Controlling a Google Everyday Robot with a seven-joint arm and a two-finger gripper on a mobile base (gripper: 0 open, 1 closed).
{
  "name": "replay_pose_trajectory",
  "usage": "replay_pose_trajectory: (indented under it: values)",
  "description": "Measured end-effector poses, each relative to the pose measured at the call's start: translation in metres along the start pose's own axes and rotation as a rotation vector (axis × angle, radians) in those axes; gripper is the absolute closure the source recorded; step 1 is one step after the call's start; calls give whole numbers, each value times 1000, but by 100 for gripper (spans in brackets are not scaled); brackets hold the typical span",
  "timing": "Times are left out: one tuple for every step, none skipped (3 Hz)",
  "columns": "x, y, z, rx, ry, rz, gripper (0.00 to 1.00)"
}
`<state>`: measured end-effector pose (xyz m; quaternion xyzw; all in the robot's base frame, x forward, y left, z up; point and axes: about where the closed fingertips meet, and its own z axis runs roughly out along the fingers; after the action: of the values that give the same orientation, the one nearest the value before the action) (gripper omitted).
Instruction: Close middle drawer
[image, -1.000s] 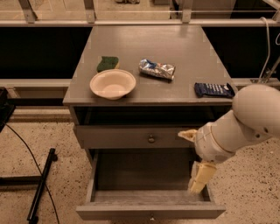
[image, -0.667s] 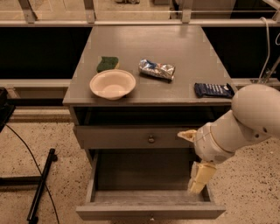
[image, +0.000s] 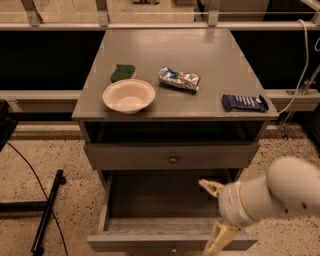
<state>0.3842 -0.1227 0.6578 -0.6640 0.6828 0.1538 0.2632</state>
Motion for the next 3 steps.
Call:
replay_pose_trajectory:
  values:
    - [38, 27, 46, 91, -130, 41, 0]
    - [73, 27, 51, 187, -141, 60, 0]
    - [86, 23, 63, 161, -121, 49, 0]
